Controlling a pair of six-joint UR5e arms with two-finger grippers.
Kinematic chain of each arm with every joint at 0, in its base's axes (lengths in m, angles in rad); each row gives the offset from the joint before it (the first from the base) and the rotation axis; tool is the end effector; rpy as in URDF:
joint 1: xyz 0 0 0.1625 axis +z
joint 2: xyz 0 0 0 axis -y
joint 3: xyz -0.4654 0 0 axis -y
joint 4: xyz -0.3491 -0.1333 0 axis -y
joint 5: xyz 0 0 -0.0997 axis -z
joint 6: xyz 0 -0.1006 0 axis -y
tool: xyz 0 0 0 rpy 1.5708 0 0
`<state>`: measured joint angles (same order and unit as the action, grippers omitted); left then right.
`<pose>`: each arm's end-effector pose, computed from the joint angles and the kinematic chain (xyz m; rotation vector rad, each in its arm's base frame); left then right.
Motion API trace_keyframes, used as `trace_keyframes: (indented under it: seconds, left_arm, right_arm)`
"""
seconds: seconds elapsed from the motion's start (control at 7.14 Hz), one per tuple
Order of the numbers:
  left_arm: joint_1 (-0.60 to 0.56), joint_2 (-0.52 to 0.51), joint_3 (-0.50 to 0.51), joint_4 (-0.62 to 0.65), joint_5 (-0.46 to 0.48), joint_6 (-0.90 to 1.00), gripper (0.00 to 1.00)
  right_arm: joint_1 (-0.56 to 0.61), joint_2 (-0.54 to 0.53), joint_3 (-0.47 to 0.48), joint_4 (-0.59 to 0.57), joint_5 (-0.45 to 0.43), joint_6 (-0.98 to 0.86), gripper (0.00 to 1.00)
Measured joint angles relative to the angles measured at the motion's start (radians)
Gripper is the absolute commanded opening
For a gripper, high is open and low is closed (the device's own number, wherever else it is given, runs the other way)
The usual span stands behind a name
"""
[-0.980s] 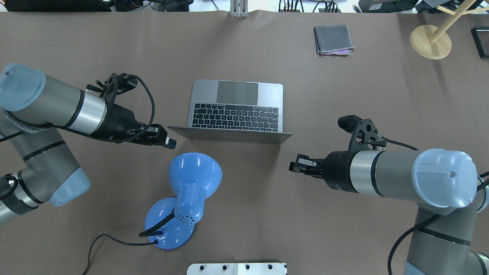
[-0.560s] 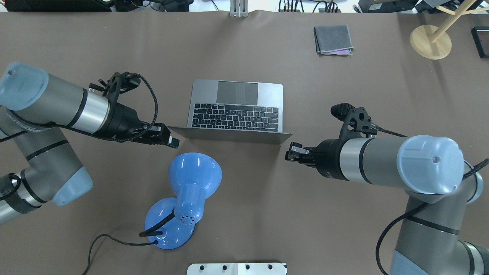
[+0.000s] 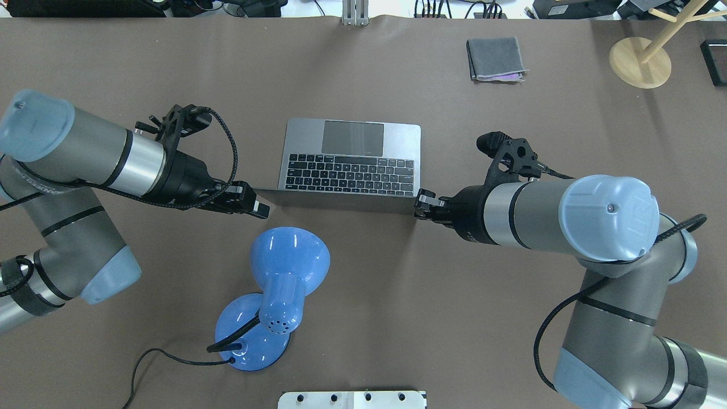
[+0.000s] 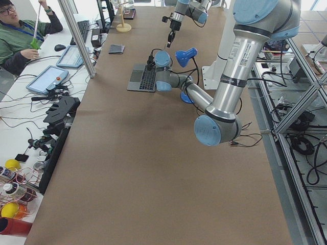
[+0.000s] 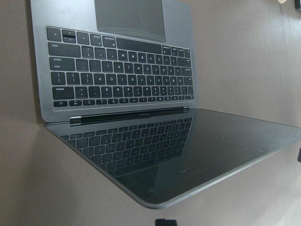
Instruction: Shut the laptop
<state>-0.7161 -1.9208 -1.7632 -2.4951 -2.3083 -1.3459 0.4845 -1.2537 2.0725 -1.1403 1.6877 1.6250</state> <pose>0.3665 -0.4060 0.3281 0.0976 1.4923 0.1443 -0.3946 -0.3451 0.2867 0.1687 -1.2499 0.3931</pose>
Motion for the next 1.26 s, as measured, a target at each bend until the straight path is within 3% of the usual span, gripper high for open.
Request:
trace_keyframes:
  seconds: [0.84,1.26]
  left_arm:
    - [-0.014,-0.047,0.016,0.054,0.051,0.001,0.00]
    - [-0.051,-0.095,0.076,0.070,0.085,0.006,0.00]
  right_arm:
    - [0.068,0.036,-0.053,-0.005,0.021,-0.010,0.00]
    - [0.083,0.050,-0.085,-0.003,0.023,-0.011,0.00]
